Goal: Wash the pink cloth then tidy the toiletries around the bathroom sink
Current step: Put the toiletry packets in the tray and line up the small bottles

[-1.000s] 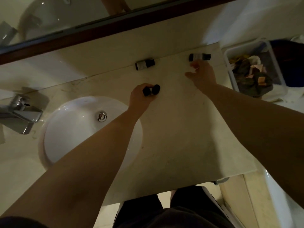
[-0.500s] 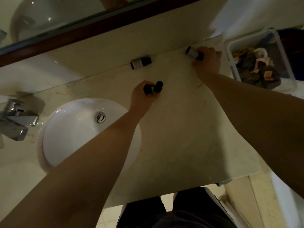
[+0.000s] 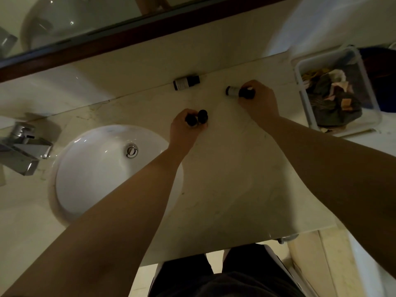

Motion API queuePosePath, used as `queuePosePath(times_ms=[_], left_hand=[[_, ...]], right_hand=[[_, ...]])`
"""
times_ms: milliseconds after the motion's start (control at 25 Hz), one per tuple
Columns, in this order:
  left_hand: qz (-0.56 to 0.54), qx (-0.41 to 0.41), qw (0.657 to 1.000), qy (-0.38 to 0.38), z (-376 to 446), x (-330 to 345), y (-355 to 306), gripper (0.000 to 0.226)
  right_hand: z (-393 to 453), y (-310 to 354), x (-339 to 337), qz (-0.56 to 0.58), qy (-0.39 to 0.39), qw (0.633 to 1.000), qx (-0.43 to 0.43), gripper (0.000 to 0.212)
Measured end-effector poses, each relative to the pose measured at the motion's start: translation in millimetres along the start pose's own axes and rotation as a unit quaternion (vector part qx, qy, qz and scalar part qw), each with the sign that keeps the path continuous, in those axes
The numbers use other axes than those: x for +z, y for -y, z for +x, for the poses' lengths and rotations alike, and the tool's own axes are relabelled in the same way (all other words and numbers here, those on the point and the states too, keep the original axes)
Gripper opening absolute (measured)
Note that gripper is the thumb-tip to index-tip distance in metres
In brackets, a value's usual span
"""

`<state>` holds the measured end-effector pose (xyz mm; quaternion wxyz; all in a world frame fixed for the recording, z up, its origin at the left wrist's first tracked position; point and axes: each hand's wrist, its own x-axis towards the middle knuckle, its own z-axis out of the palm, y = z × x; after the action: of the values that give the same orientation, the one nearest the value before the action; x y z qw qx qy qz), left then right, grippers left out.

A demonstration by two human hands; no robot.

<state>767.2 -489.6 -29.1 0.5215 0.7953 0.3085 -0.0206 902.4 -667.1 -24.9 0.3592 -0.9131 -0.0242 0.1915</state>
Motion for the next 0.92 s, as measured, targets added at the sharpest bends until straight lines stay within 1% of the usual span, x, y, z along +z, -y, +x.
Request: queuePosePath(times_ms=[80, 160, 280, 480, 680, 800, 920], left_hand=[[0.006, 0.005, 1.000, -0.005, -1, -1, -1, 0.028], [0.014, 0.004, 1.000, -0.008, -2, -1, -1, 0.028], [0.029, 0.010, 0.999, -0.011, -3, -1, -1, 0.027], [0.023, 0.004, 1.000, 0.003, -5, -4, -6, 0.029], [0.039, 0.006, 0.999, -0.015, -4, -10, 0, 0.026], [0.044, 0.002, 0.999, -0.030, -1, -22, 7, 0.028], [0.051, -0.001, 0.998, -0.029, 4, -37, 15, 0.030]], right_hand=[[-7, 0, 2, -0.033, 0.026, 0.997, -0.061, 0.030], [-14, 2, 8, -0.070, 0.069, 0.988, -0.119, 0.029], [-24, 10, 24, -0.067, 0.118, 0.977, -0.166, 0.027], [-40, 30, 44, -0.058, 0.148, 0.970, -0.182, 0.030], [-41, 34, 54, -0.048, 0.145, 0.980, -0.129, 0.032], [-41, 46, 63, -0.052, 0.163, 0.975, -0.140, 0.036], [-41, 57, 72, -0.053, 0.173, 0.974, -0.140, 0.035]])
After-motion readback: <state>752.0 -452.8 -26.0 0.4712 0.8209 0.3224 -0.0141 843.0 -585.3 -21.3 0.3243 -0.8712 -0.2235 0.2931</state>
